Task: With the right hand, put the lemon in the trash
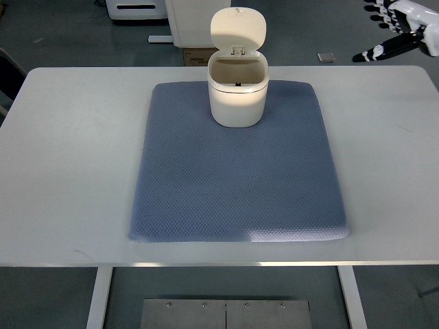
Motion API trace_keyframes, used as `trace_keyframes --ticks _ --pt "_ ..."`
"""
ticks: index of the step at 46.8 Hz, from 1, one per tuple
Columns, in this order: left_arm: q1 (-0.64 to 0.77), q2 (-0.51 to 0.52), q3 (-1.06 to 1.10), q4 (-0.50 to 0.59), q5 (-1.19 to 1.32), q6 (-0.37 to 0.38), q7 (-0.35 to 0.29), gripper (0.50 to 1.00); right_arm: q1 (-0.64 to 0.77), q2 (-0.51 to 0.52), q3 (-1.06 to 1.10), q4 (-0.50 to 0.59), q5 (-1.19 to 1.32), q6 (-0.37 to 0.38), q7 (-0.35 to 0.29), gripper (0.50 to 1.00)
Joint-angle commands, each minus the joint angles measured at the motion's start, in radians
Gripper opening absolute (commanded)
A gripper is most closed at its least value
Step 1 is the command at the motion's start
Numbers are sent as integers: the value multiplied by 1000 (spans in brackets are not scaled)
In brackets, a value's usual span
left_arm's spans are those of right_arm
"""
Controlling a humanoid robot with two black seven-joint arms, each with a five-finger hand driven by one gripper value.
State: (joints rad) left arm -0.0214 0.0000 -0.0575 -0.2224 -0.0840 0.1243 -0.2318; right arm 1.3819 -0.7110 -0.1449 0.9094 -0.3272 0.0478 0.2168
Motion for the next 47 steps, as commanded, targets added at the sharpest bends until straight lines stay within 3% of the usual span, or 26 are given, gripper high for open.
trace_keyframes --ticks 1,17,23,33,47 --pt "0 0 -1 0 0 0 0 1000 -78 1 120 -14 8 0 9 1000" --pt "0 0 1 0 0 0 0 1000 -397 10 524 -35 30 1 12 1000" --pt "0 0 1 0 0 0 0 1000 -419 82 570 -93 123 1 7 1000" --pt "0 0 1 0 0 0 0 1000 -446 203 577 -282 342 18 -4 1000" --pt "0 0 -1 0 0 0 0 1000 -529 263 605 -319 373 27 -1 1000"
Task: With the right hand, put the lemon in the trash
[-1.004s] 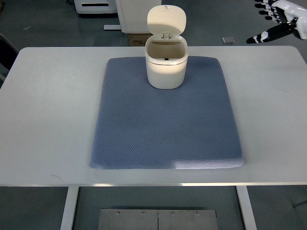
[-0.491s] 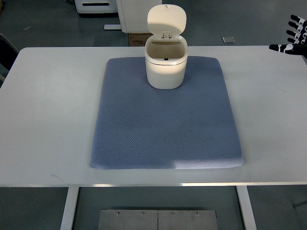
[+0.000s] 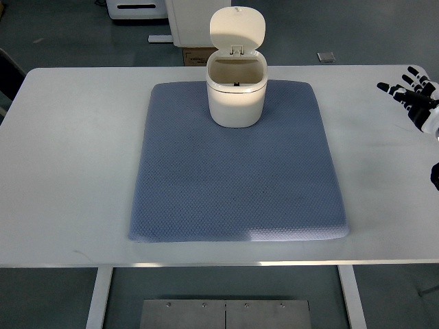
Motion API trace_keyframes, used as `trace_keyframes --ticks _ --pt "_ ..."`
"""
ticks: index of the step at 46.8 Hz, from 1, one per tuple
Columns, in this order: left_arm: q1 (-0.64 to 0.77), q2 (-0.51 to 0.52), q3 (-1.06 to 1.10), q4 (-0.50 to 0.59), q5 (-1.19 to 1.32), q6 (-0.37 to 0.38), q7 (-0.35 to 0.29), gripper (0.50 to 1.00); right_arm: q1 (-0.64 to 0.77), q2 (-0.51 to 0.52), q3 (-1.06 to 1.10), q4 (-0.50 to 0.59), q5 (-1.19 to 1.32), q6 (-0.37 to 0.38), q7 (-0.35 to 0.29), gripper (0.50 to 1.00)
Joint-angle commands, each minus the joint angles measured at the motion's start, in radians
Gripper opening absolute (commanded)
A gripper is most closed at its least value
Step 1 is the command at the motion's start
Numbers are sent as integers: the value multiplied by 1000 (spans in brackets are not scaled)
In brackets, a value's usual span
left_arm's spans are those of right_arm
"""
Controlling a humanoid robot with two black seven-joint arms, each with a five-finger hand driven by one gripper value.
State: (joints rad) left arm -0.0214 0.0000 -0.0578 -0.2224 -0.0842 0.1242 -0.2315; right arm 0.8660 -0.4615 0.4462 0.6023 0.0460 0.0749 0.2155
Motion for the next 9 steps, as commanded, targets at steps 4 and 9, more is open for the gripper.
trace_keyframes --ticks 4,9 --pt "0 0 1 0 0 0 0 1000 -30 29 29 -22 0 3 1 1000" --pt "0 0 1 0 0 0 0 1000 -32 38 34 -23 0 16 -1 1000"
